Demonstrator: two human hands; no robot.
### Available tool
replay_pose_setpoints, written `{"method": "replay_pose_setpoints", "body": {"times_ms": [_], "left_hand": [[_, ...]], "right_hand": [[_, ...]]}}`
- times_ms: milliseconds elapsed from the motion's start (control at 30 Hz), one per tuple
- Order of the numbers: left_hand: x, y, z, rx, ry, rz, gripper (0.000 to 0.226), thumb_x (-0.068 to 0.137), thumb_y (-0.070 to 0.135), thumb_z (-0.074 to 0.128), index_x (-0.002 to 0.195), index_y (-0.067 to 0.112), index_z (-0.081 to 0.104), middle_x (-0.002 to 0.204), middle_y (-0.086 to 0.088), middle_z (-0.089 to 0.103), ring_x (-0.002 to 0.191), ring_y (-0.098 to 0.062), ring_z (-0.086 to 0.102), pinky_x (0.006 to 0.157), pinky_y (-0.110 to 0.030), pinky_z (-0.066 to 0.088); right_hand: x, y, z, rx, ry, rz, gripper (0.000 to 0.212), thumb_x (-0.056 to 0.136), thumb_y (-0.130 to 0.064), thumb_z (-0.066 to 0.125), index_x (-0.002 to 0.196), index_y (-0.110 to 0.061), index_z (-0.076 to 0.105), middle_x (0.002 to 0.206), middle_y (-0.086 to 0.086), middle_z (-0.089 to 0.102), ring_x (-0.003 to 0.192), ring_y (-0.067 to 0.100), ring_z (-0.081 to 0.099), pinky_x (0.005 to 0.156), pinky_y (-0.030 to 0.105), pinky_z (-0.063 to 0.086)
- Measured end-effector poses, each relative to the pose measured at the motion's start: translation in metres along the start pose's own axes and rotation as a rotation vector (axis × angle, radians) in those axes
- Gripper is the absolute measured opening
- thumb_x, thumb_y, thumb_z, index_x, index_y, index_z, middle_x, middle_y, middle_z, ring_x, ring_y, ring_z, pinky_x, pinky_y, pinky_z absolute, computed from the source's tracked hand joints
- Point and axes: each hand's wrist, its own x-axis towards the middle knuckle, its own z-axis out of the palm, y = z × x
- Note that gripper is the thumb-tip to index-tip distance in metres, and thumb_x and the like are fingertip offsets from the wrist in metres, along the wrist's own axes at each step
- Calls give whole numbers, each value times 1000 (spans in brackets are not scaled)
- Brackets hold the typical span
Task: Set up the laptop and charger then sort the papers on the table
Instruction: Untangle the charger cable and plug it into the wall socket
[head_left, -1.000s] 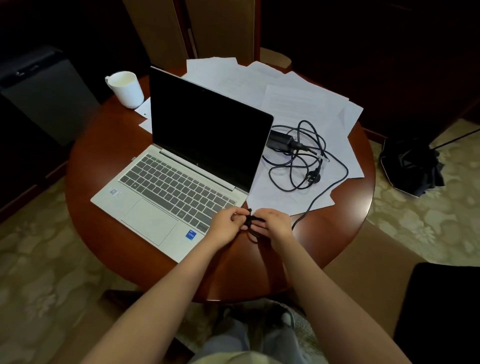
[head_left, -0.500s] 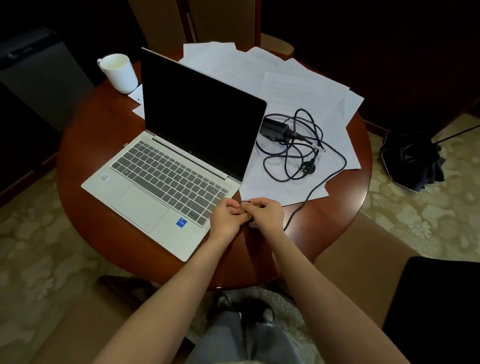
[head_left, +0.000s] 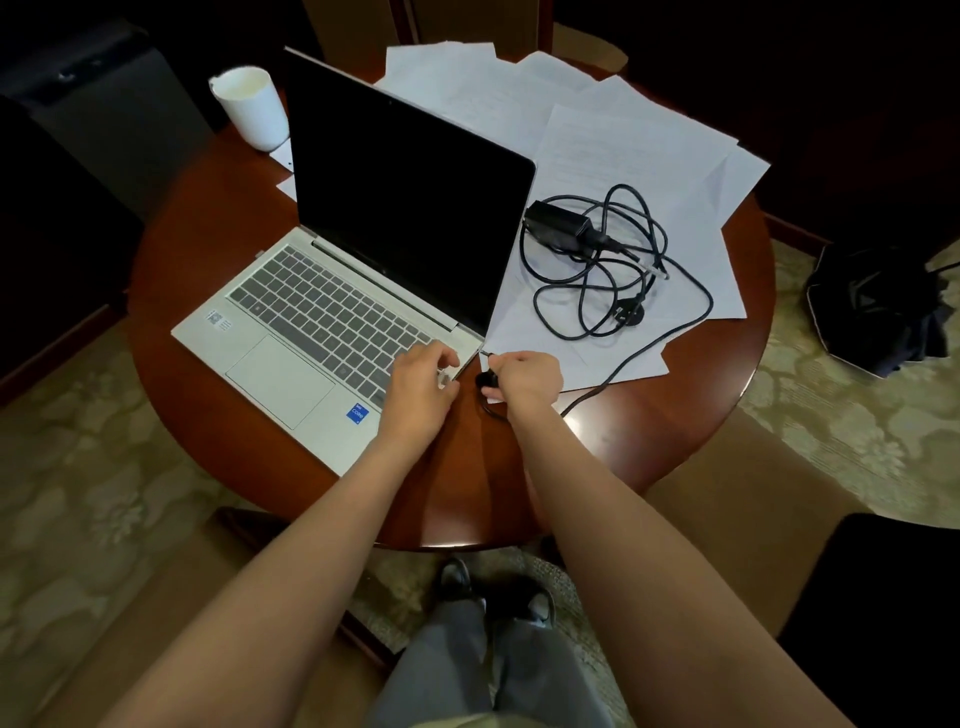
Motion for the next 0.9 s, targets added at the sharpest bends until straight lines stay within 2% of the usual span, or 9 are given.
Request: {"method": "replay_pose_setpoints", "body": {"times_ms": [67,167,267,367,433,533,633,733,900], "left_hand": [[1,-5,-2,30,7,1,19,83,5,63,101,11,60,106,-2,58,99,-16,48,78,-24,39],[1,-9,-5,67,-6,-2,20,84,11,64,104,13,60,109,-2,56,102,-16,46,78,-22,36],[1,-13,-5,156,-32,12,30,85,19,63,114,17,56,126,-3,50,120,-21,40,95,-29,35],[3,-19,-5,283,-65,57,49,89,29,58,135,22,43,145,-5,35,135,-23,28,110,-37,25],[5,-24,-5,368,-117,73,57,92,35,52,144,26,31,154,-5,22,142,-26,17,115,-41,16],[8,-27,-2,428,-185,101,56,96,38,44,147,33,22,158,-4,11,145,-26,8,117,-41,8],[11,-27,2,447,-211,126,53,98,39,38,148,35,20,158,-4,8,146,-26,5,117,-41,5],[12,-28,5,460,-203,125,52,98,40,36,148,36,19,159,-3,8,146,-25,3,117,-41,3],[12,-28,7,465,-177,135,50,99,41,32,147,37,21,159,-3,9,146,-26,4,117,-41,4]], "right_hand": [[-2,0,3,-22,12,-34,9,89,-13,62,90,-7,69,80,5,64,48,16,59,38,11,42],[-2,1,4,-16,42,-49,12,88,-13,63,92,-4,70,79,6,63,70,27,71,29,10,37],[-2,1,6,-16,62,-41,9,89,-10,61,83,-8,68,80,7,65,73,27,72,32,11,40],[0,1,8,-3,87,-31,20,89,-7,60,69,-11,61,78,7,64,72,29,72,34,13,43],[2,0,8,-15,95,-22,22,88,-6,61,67,-11,60,79,9,65,75,29,71,46,18,52],[7,2,10,-45,116,-41,20,87,-5,61,68,-10,63,88,15,69,81,31,70,72,36,60],[9,4,11,-63,129,-61,29,86,-4,62,59,-13,59,80,13,67,82,31,70,76,39,59],[8,3,11,-50,118,-57,30,86,-5,63,58,-15,58,73,7,62,79,29,70,73,33,59],[4,0,12,-20,94,-43,17,86,-6,64,70,-12,62,77,7,62,69,25,66,47,16,50]]}}
